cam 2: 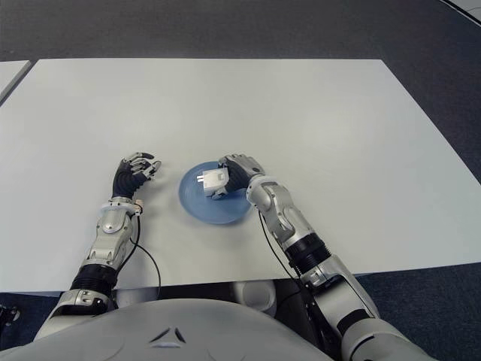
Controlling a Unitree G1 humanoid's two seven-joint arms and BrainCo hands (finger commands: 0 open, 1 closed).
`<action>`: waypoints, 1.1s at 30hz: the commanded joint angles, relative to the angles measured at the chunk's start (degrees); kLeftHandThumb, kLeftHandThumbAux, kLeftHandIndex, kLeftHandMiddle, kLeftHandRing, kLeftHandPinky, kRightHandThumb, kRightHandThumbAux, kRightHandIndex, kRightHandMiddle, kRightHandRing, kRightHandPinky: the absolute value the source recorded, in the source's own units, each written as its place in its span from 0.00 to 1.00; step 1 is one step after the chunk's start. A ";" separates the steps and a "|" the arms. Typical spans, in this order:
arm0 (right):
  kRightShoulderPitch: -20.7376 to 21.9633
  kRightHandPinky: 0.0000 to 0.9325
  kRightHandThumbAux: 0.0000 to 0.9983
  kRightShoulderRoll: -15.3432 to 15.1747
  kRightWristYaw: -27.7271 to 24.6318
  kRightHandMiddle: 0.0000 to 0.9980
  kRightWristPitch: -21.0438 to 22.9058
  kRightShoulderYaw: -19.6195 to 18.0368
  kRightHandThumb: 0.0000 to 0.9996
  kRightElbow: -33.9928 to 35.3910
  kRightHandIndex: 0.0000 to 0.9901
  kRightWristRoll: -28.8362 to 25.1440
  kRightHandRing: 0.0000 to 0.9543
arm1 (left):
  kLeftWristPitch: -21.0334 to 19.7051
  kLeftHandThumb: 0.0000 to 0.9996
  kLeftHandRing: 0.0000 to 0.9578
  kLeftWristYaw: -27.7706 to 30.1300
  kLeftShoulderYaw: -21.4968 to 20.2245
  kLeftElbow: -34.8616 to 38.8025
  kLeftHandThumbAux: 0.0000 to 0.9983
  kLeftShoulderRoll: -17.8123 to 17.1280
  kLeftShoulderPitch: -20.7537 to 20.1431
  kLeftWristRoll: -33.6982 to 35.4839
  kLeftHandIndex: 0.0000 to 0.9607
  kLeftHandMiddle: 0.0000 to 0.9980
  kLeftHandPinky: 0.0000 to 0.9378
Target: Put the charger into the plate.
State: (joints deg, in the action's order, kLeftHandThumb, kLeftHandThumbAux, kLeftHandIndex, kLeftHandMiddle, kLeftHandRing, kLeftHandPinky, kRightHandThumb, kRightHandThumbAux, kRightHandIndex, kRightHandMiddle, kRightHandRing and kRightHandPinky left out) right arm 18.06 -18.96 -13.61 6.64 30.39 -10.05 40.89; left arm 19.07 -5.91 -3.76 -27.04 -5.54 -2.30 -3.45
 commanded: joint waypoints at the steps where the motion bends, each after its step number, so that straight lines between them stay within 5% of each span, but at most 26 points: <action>1: 0.69 0.90 0.72 -0.22 -3.21 0.81 1.31 2.34 0.71 -1.73 0.44 2.41 0.86 | -0.54 0.71 0.67 -0.82 -0.09 -0.79 0.72 0.35 0.44 -0.59 0.45 0.65 0.68; 13: 0.98 0.74 0.72 -0.34 -1.27 0.71 -0.88 4.54 0.70 -4.18 0.43 5.62 0.75 | -0.46 0.71 0.67 -0.91 -0.15 -0.94 0.72 0.26 0.29 -0.49 0.45 0.65 0.68; 17: 1.24 0.60 0.72 -0.82 -0.95 0.56 -3.11 4.86 0.69 -5.01 0.42 5.19 0.60 | -1.02 0.71 0.67 -0.58 -0.26 -0.67 0.72 0.33 0.30 -0.09 0.45 0.65 0.68; 22: 1.63 0.29 0.73 -1.22 -1.13 0.29 -4.79 5.07 0.69 -5.78 0.41 5.36 0.28 | -1.41 0.71 0.67 -0.25 -0.33 -0.51 0.72 0.31 0.30 0.21 0.45 0.65 0.66; 26: 1.98 0.11 0.68 -1.69 -2.16 0.09 -4.27 5.79 0.46 -5.46 0.16 6.92 0.08 | -1.43 0.71 0.66 -0.22 -0.23 -0.34 0.72 0.20 0.36 0.04 0.45 0.64 0.66; 33: 1.67 0.01 0.59 -2.51 1.89 0.01 -6.42 6.83 0.37 -5.74 0.01 9.83 0.00 | -0.71 0.71 0.66 0.23 -0.05 -0.68 0.72 -0.19 0.31 -0.10 0.45 0.65 0.67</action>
State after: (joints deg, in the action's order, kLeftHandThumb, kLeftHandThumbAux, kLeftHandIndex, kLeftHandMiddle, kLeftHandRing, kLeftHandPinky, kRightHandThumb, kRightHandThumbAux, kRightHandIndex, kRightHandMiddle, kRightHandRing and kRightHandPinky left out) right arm 21.81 -20.40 -12.15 1.25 35.59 -13.62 49.31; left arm 18.90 -6.34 -3.77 -27.04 -5.36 -2.31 -3.39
